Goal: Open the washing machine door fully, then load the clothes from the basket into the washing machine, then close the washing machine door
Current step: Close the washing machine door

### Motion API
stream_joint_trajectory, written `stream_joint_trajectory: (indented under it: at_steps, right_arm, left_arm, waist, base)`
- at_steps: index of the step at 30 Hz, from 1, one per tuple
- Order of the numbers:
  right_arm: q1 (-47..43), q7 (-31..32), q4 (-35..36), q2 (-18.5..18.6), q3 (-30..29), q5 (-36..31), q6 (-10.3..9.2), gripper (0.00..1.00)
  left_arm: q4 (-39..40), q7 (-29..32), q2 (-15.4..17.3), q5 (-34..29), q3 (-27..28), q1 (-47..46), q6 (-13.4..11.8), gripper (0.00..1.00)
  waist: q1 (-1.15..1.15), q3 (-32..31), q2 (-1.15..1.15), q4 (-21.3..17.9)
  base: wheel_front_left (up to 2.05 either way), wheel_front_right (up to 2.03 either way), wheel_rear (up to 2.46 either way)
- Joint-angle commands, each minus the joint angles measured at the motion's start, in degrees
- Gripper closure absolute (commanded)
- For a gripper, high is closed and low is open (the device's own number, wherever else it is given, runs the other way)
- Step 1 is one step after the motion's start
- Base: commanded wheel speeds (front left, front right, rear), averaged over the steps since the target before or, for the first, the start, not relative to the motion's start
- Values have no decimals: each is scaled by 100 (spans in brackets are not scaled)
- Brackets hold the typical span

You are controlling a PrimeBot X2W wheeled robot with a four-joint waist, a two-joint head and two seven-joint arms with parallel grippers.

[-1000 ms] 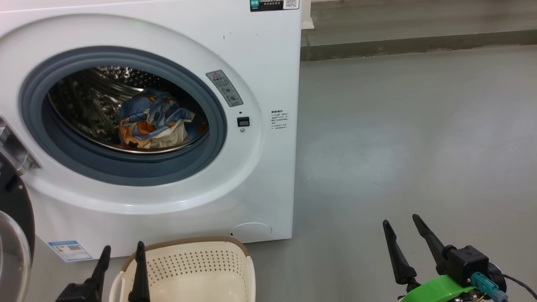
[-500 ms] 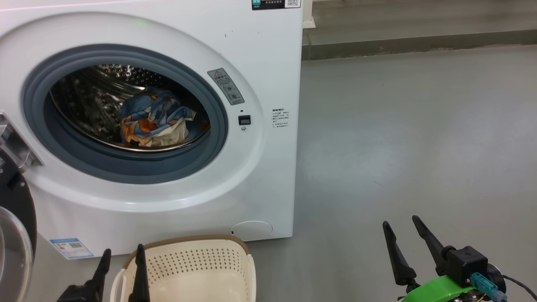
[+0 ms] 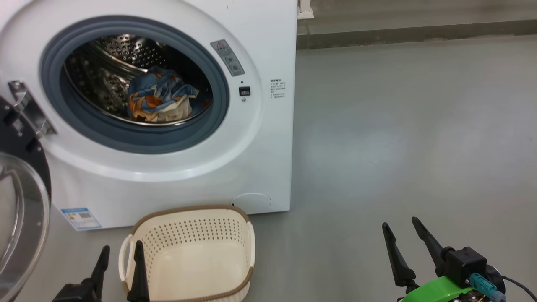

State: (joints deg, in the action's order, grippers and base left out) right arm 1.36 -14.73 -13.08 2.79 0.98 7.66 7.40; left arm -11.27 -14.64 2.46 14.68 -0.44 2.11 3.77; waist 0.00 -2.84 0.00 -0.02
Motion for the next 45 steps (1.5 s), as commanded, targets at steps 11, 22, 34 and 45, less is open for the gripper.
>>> stream_joint_trajectory:
  at_steps: [11, 22, 34, 45]
  right_arm:
    - [198, -27, 82, 9, 164, 56, 9, 0]
    - [200, -27, 78, 9, 191, 59, 9, 0]
    - [203, -27, 53, 9, 214, 63, 9, 0]
    - [155, -27, 76, 9, 171, 57, 9, 0]
  left_arm:
    - [196, -36, 42, -240, 114, -108, -7, 0]
    - [149, -36, 42, -292, 125, -133, 50, 0]
    - [64, -36, 42, -349, 140, -152, 45, 0]
    - [6, -36, 42, -353, 111, -183, 53, 0]
  waist:
    - [0, 5, 0, 45]
    - [0, 66, 0, 59]
    - [0, 23, 0, 50]
    - [0, 27, 0, 223]
  base:
    - [-127, 127, 0]
    - [-9, 9, 0]
    - [0, 0, 0]
    - [0, 0, 0]
